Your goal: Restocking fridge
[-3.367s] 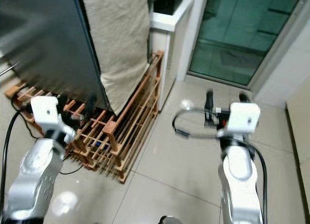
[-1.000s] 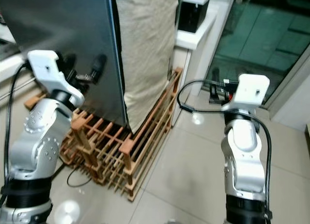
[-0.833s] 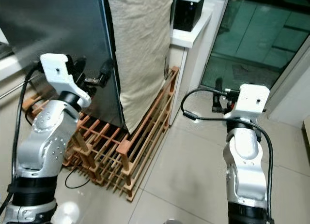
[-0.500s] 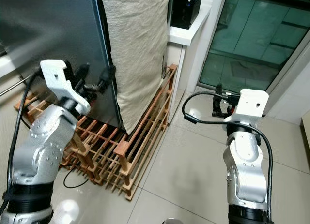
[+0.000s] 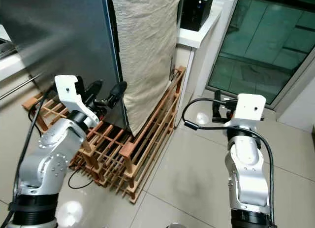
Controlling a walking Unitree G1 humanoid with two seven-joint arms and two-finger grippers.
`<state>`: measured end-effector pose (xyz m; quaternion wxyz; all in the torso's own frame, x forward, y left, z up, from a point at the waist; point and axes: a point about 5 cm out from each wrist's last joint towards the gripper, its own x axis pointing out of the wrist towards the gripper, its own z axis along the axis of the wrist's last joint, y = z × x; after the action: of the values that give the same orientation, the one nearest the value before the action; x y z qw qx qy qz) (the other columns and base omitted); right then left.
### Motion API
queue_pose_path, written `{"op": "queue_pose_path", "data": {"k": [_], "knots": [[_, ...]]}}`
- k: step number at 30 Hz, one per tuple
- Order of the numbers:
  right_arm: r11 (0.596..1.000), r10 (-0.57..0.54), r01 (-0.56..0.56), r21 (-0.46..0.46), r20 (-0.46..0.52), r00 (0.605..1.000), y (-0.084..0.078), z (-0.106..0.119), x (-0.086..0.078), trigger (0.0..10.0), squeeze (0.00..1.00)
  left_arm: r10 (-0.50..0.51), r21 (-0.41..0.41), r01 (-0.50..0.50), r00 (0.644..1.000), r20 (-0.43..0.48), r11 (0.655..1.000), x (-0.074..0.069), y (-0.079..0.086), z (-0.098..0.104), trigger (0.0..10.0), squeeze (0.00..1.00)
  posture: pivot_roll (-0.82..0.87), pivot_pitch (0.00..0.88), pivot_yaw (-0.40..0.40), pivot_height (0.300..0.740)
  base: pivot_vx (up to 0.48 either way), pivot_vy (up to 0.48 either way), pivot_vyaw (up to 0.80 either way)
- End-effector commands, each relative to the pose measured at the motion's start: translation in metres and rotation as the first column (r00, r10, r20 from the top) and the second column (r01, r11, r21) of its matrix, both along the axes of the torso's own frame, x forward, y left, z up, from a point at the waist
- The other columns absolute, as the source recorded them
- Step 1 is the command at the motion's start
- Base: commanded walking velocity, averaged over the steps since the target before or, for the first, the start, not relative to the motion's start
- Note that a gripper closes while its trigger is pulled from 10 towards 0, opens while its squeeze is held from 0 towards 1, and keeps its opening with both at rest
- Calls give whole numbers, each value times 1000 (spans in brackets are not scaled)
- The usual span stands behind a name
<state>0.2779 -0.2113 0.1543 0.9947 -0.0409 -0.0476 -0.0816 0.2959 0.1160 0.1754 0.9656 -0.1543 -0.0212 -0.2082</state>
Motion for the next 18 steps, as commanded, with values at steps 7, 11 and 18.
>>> {"op": "queue_pose_path", "data": {"k": [7, 11, 18], "knots": [[1000, -6, 7, -13, 13, 1000, 0, 0, 4, 10000, 251, -24, 30, 23, 999, 47, 999, 11, -13, 5, 10000, 0, -130, 0, 17, 740, 0, 0, 0], [1000, -11, 11, -17, 25, 1000, 0, 0, 4, 10000, 247, -38, 14, 37, 996, 78, 999, 16, -19, 12, 10000, 0, -139, 0, 28, 740, 0, 0, 0], [1000, -20, 21, -17, 20, 1000, -1, -4, 2, 10000, 255, -102, -2, 103, 991, 82, 995, 11, -31, 12, 10000, 0, -141, 0, 30, 740, 0, 0, 0]]}}
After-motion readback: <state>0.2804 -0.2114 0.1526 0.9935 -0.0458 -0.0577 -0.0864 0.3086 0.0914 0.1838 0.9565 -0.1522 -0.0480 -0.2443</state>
